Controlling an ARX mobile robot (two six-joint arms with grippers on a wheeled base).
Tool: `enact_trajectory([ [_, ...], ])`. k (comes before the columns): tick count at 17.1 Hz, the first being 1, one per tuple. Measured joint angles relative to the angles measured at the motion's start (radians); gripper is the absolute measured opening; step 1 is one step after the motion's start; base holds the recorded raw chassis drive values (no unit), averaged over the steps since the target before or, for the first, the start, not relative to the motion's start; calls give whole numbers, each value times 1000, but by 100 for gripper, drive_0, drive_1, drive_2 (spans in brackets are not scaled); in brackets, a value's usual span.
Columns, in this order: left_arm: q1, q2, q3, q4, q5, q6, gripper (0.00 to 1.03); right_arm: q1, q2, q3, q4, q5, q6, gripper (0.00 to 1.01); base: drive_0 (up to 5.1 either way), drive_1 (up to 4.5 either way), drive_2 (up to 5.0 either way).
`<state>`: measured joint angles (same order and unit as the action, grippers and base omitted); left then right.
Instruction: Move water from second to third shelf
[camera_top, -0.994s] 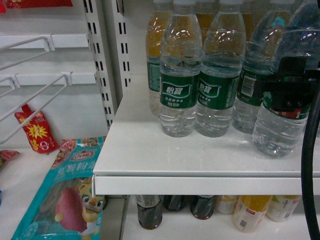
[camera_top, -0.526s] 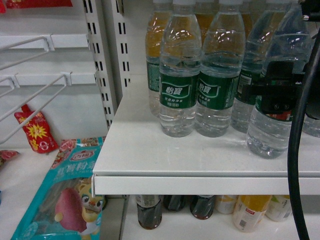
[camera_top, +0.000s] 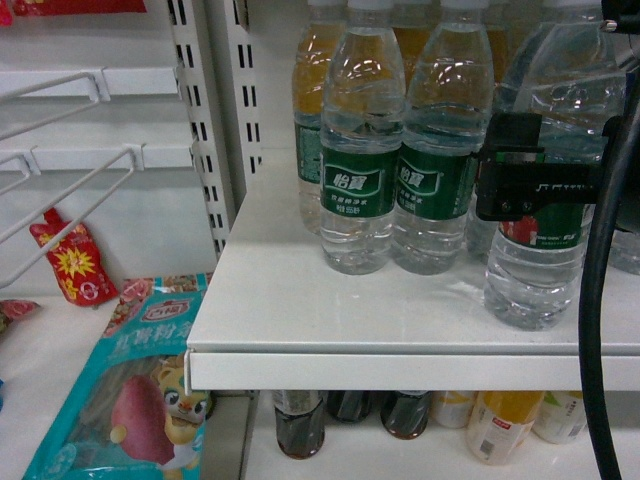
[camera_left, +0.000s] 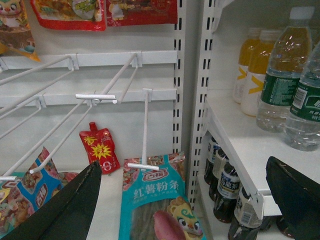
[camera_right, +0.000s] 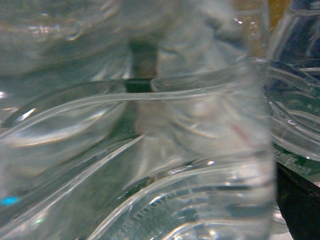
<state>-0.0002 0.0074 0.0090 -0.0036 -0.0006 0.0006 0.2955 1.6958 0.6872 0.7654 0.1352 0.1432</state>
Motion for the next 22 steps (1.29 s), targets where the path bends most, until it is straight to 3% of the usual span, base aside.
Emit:
enact_trajectory([
  [22,0,0,0,0,0,0,98,-16,-9,0,-2,-9,2,98,0,0,0],
])
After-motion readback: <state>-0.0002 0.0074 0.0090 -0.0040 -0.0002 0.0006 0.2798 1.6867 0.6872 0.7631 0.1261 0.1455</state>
